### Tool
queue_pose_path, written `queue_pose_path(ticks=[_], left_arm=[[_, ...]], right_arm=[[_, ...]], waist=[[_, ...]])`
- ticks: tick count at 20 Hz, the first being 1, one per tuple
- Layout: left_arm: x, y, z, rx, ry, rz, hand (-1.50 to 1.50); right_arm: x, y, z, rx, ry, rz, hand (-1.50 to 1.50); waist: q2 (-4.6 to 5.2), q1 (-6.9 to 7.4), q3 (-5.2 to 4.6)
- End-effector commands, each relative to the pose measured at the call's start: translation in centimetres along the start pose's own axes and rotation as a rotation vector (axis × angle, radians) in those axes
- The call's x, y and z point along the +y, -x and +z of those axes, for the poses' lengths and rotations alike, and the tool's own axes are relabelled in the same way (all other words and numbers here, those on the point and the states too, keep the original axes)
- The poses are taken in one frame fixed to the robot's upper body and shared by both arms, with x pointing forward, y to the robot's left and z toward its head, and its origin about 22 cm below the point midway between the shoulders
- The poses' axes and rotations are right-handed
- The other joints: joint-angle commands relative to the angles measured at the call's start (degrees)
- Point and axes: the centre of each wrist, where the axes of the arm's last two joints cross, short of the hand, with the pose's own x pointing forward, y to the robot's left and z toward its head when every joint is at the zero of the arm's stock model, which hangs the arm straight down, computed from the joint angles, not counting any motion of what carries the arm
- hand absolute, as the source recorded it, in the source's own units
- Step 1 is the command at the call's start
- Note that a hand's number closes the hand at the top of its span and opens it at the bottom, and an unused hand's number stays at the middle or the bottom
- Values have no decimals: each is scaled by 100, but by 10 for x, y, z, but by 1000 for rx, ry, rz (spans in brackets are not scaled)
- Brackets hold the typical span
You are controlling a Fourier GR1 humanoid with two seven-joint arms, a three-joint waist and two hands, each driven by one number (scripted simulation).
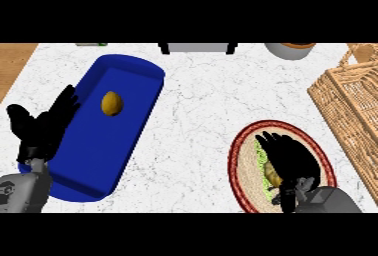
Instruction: Pick the squash from the placemat and place it in the basket
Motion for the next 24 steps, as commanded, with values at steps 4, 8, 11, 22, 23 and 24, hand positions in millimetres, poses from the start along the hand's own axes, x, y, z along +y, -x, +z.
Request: queue_pose_path(ticks=[4, 8, 11, 22, 23, 24], left_arm=[[1, -12, 3, -5, -11, 13, 0], [-8, -2, 12, -2, 2, 16, 0], [-9, 12, 13, -3, 4, 19, 0], [-3, -5, 0, -21, 3, 3, 0], [-2, -9, -3, -24, -3, 9, 0], [2, -8, -2, -23, -3, 8, 0]], right_arm=[[9, 8, -3, 14, -7, 35, -150], [24, 9, -29, 2, -63, 161, 150], [43, 10, -20, 8, -62, 164, 150], [-17, -10, -53, 322, 174, -366, 150], [-28, -17, -49, 352, 233, -466, 150], [-38, -8, -47, 407, 299, -554, 150]], waist=[[-2, 6, 1], [1, 51, 2], [0, 11, 1], [62, 55, 31], [67, -1, 43], [63, 17, 54]])
